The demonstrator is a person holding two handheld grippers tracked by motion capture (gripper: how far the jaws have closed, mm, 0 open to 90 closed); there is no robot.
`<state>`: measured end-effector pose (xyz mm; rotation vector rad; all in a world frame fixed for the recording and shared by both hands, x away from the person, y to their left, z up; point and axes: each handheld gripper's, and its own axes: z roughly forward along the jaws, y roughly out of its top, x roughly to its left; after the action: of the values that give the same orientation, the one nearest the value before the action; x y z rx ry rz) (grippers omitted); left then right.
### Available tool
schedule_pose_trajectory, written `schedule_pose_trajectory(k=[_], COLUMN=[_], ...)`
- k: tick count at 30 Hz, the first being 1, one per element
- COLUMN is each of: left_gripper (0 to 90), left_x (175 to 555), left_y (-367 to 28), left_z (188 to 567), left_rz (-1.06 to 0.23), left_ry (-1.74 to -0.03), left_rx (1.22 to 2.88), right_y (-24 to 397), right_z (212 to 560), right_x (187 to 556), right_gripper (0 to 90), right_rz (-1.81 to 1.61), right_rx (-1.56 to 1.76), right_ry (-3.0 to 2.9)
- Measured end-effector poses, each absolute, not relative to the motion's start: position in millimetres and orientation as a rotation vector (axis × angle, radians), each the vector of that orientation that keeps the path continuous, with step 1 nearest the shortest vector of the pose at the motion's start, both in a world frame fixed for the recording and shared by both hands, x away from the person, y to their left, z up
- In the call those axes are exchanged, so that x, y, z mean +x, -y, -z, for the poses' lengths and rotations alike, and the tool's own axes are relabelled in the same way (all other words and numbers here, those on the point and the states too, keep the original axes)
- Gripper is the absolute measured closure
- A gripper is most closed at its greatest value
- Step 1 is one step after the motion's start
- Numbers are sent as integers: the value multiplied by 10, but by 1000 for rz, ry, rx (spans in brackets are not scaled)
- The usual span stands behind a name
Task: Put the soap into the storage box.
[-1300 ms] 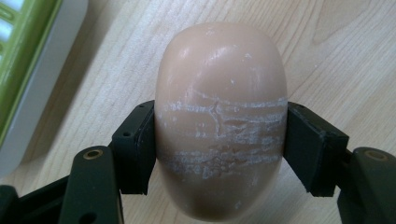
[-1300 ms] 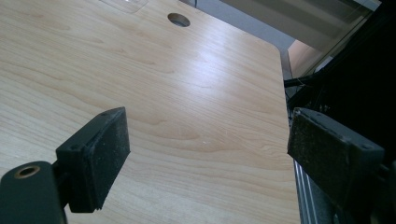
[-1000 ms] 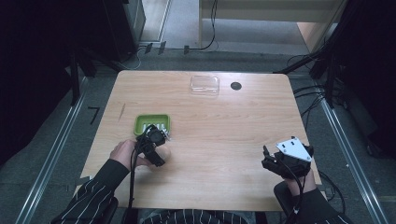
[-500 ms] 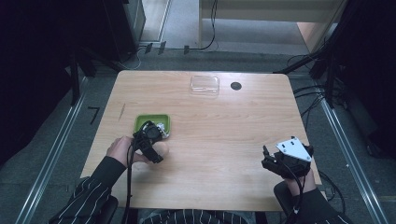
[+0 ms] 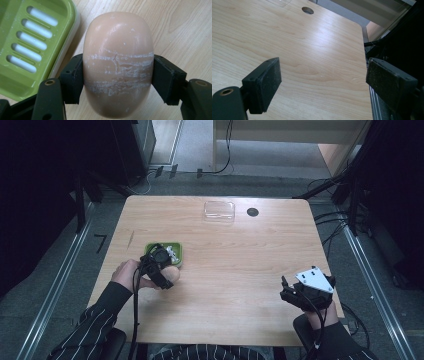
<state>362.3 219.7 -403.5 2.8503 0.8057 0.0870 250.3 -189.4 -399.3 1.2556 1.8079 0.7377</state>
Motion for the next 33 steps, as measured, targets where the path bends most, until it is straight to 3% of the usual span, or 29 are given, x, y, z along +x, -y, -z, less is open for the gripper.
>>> schedule_pose_trajectory(k=[33], left_gripper=[335], left_x=[3901], left_y=[-2259], left_z=[3941], left_rz=[-150], left_ry=[-692], left_rx=[2855], right_y=[1886], right_z=[3995], right_x=[2509], right_gripper=[138], right_rz=[-739], right_rx=[1256], right_ry=[-1812])
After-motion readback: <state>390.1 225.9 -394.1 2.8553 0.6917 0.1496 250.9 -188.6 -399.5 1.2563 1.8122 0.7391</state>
